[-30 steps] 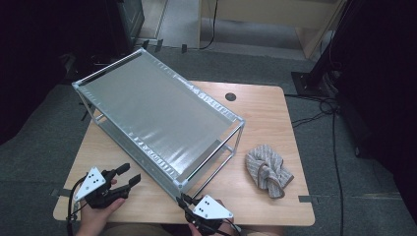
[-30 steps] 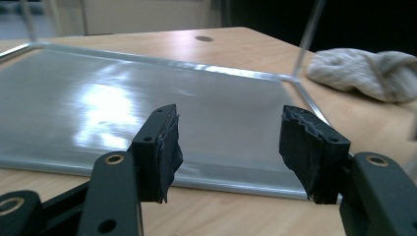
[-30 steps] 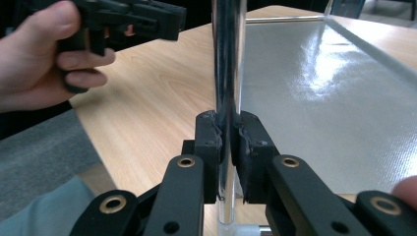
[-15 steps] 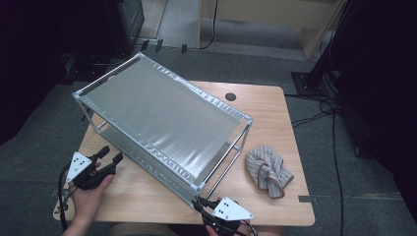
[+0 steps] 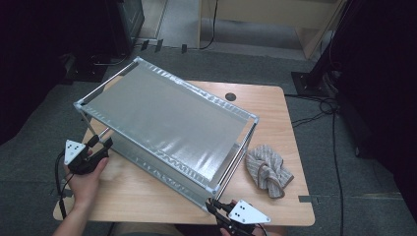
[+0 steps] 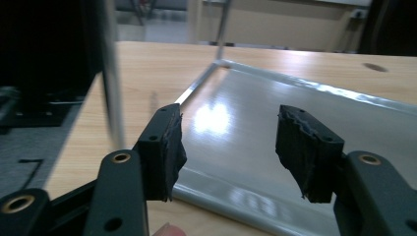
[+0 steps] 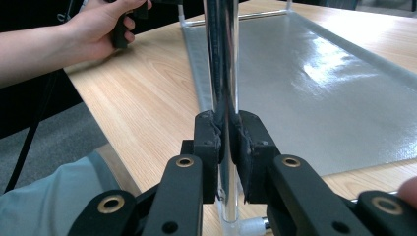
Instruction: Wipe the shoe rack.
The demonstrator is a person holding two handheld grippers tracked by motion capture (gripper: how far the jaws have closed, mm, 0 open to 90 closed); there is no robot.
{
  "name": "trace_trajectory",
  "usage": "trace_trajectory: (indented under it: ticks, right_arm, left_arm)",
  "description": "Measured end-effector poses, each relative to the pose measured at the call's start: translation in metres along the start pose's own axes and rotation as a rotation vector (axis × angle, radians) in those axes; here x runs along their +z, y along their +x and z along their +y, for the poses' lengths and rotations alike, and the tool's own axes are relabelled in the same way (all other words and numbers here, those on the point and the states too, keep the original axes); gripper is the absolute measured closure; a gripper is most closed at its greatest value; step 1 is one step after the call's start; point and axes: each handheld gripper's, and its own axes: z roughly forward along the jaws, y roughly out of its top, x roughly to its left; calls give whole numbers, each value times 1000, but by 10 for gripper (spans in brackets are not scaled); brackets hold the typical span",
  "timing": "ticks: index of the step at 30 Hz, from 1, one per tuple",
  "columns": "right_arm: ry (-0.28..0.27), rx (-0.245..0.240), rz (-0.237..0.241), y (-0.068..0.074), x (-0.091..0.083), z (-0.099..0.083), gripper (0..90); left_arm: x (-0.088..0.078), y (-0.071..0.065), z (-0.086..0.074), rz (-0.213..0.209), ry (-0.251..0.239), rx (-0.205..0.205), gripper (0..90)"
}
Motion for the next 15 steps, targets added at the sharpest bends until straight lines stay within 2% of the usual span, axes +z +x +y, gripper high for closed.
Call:
trace_trajectory:
  ticks: [3, 5, 9, 13, 15]
  right_arm:
    - [-3, 10, -16, -3, -7, -3, 806]
    - [-5, 15, -22, -5, -11, -4, 805]
    - [-7, 18, -33, -7, -14, -6, 805]
    - [-9, 21, -39, -8, -17, -7, 805]
    - [-5, 22, -44, -9, -19, -8, 805]
  left_arm:
    - [4, 8, 2, 59, -7, -32, 465]
    - [5, 11, 3, 68, -14, -41, 498]
    - [8, 13, 5, 88, -27, -37, 502]
    - [10, 15, 6, 77, -32, -44, 535]
    - [11, 17, 6, 88, -19, -43, 635]
